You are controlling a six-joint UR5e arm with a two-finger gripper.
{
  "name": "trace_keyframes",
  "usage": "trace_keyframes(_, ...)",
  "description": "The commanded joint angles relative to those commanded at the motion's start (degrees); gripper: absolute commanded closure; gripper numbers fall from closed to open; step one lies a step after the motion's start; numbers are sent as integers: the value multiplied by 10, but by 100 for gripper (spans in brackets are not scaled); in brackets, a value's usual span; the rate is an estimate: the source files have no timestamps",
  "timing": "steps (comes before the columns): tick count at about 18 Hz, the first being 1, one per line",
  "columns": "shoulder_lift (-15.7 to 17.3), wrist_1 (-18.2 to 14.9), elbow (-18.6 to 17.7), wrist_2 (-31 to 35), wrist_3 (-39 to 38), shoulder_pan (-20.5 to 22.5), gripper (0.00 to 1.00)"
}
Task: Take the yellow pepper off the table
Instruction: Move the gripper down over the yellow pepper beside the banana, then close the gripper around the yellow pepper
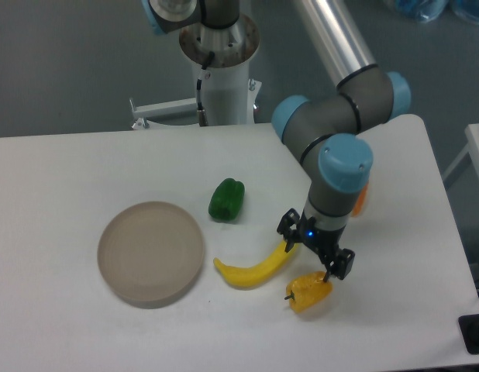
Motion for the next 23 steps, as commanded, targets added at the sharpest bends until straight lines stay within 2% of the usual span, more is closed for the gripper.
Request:
trace_keyframes(2, -15, 41, 0, 4, 3, -6, 0)
trace_keyframes(8, -20, 45, 8, 5, 39, -6, 0)
trace_keyframes(14, -26, 46, 0, 29, 39, -8, 0)
trace_keyframes(18, -45, 46, 18, 30, 48, -11, 1)
trace_keyframes(19, -47, 44, 19, 30, 61, -11, 7)
trace_keyframes(21, -47, 43, 18, 33, 67, -11, 33)
trace_keyframes(23, -47, 42, 18, 35, 68, -11, 53)
